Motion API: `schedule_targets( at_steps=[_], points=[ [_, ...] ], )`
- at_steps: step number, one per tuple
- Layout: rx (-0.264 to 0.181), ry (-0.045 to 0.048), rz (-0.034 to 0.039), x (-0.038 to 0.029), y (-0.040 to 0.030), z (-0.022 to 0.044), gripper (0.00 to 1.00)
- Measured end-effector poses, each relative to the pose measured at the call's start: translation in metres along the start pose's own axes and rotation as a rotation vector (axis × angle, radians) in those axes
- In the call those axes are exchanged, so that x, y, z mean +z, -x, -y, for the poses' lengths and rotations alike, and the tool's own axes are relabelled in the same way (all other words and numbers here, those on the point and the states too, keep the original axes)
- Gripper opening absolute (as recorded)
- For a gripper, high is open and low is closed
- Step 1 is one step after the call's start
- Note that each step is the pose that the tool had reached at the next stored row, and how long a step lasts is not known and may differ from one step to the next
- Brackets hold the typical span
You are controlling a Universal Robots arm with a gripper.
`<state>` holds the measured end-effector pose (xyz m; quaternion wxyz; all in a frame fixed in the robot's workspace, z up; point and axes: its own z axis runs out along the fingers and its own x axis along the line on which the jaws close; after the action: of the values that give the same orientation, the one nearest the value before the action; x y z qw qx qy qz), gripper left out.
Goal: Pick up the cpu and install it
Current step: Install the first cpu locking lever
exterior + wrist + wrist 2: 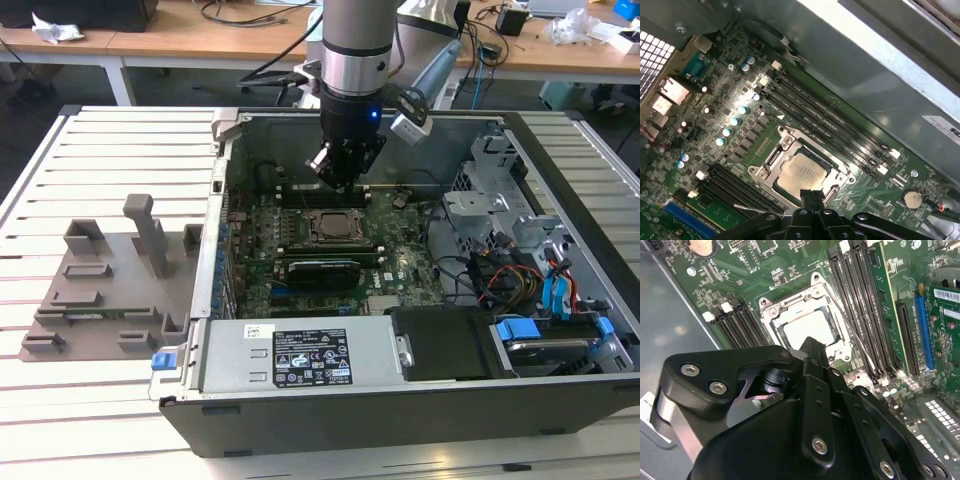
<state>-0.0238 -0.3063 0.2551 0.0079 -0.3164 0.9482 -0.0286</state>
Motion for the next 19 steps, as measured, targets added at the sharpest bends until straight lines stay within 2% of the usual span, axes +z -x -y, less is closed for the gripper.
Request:
schedule_targets(
  at_steps=[4, 6, 11, 14, 19],
  points=[
    [-0.014, -0.0001, 0.0008, 0.0, 0.0, 0.0, 0.11],
    [0.005, -0.0035, -0.003, 0.0, -0.0001, 0.0, 0.11],
    [0.083, -0.0063, -0.0101, 0.0, 0.0, 0.0, 0.11],
    [0.163, -0.0077, -0.0165, 0.0, 0.0, 0.0, 0.11],
    [0.26, -0.0076, -0.023, 0.0, 0.0, 0.0, 0.11]
  ],
)
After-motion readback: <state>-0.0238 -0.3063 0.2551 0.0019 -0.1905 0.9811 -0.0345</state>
